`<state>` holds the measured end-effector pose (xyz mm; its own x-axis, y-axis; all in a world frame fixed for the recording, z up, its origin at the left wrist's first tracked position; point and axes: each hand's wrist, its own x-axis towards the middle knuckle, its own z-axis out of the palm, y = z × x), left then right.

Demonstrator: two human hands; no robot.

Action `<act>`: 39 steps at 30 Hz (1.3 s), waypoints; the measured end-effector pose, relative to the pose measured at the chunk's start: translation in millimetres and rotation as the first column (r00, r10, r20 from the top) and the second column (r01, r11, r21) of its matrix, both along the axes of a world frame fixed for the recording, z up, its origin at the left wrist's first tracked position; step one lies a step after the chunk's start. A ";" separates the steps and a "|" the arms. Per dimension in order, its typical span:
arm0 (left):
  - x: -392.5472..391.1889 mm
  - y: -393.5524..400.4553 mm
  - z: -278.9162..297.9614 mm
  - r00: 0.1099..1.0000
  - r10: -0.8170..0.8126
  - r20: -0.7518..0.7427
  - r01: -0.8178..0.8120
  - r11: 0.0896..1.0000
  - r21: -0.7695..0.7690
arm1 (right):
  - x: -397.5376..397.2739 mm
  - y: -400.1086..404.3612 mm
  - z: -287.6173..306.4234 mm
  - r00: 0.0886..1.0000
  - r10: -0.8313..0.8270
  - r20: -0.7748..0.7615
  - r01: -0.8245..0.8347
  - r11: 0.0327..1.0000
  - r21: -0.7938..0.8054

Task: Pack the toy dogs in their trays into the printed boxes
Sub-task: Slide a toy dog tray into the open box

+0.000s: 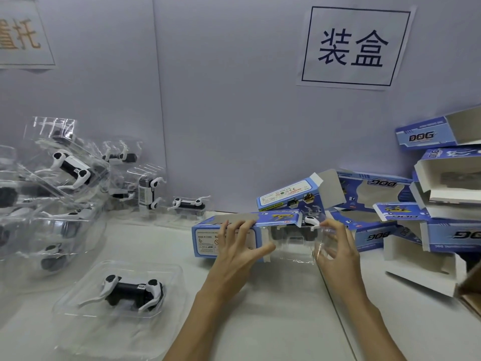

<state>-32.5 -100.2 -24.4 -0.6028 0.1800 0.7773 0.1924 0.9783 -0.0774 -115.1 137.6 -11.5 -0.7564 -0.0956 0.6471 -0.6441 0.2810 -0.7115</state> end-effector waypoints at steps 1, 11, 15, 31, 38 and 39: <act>-1.4 -0.5 -0.3 1.000 0.006 0.000 -0.006 1.000 -0.001 | 0.1 -1.3 0.0 1.000 0.002 0.004 -0.002 1.000 -0.004; -3.0 0.2 -0.1 1.000 -0.024 0.013 0.024 1.000 -0.007 | 17.8 -33.9 0.0 0.980 0.169 0.101 -0.174 0.984 0.047; 0.1 14.7 9.5 0.996 -0.069 -0.063 0.076 0.990 0.121 | 33.7 -50.0 2.5 0.958 0.199 0.207 -0.216 0.975 0.061; 12.4 15.1 33.7 0.923 -0.269 -0.275 0.384 0.692 0.611 | 46.1 -55.4 20.6 0.954 0.186 -0.235 -0.147 0.974 0.174; 19.7 10.5 45.9 0.830 -0.533 -0.165 0.344 0.257 0.903 | 47.4 -33.7 46.5 0.964 0.238 -0.122 -0.262 0.930 -0.258; 21.7 12.2 48.0 0.805 -0.569 -0.169 0.339 0.206 0.918 | 46.8 -30.9 47.8 0.962 0.263 -0.076 -0.274 0.930 -0.245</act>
<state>-10.7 -88.1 23.6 -0.8031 -0.2390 0.5458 0.5238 0.1536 0.8379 -68.3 106.7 36.4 -0.6974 -0.1221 0.7062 -0.7008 -0.0902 -0.7076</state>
